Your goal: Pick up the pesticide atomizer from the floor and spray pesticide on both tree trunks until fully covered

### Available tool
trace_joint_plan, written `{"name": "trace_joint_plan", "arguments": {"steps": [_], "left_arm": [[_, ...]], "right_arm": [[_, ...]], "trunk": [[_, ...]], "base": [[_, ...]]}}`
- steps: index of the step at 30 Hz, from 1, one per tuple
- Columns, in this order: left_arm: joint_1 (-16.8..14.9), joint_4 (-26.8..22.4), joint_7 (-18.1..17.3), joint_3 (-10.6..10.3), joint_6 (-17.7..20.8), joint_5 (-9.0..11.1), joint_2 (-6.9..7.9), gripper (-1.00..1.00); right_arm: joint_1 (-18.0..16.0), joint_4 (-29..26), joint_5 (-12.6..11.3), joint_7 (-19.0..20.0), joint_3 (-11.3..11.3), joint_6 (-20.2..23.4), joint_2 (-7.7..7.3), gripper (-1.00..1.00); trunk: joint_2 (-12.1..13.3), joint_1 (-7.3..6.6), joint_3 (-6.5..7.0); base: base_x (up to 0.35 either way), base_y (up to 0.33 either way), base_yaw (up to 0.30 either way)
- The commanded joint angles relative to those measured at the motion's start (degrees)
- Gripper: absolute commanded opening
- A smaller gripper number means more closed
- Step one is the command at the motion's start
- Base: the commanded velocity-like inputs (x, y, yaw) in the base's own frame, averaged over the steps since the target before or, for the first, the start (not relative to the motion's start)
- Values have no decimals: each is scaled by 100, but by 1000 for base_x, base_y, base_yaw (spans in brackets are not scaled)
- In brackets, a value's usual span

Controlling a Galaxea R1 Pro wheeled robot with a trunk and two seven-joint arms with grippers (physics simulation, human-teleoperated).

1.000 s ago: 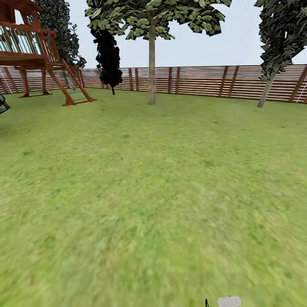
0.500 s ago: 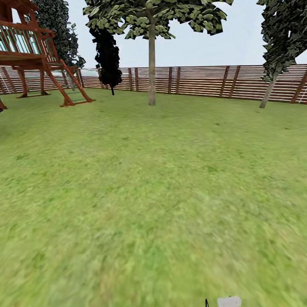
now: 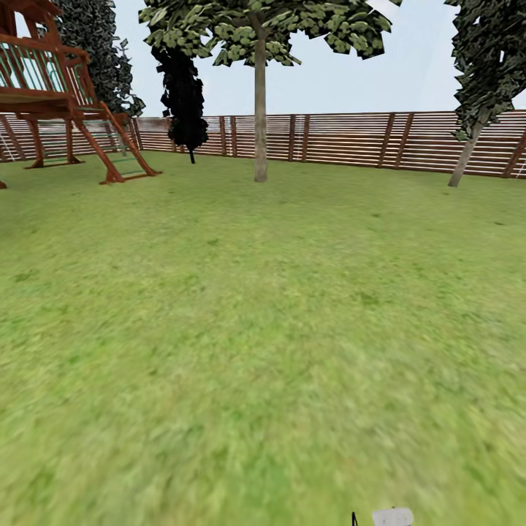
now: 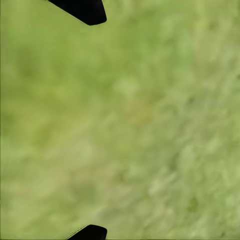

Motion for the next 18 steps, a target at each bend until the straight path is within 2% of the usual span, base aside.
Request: {"name": "trace_joint_plan", "arguments": {"steps": [1,18], "left_arm": [[0,-1,1,1,2,0,0,-100],[0,-2,0,1,-4,0,0,-100]], "right_arm": [[0,0,-1,-1,0,0,0,100],[0,-1,0,-1,0,0,0,100]], "trunk": [[0,0,0],[0,0,0]], "base": [[338,0,0],[338,0,0]]}}
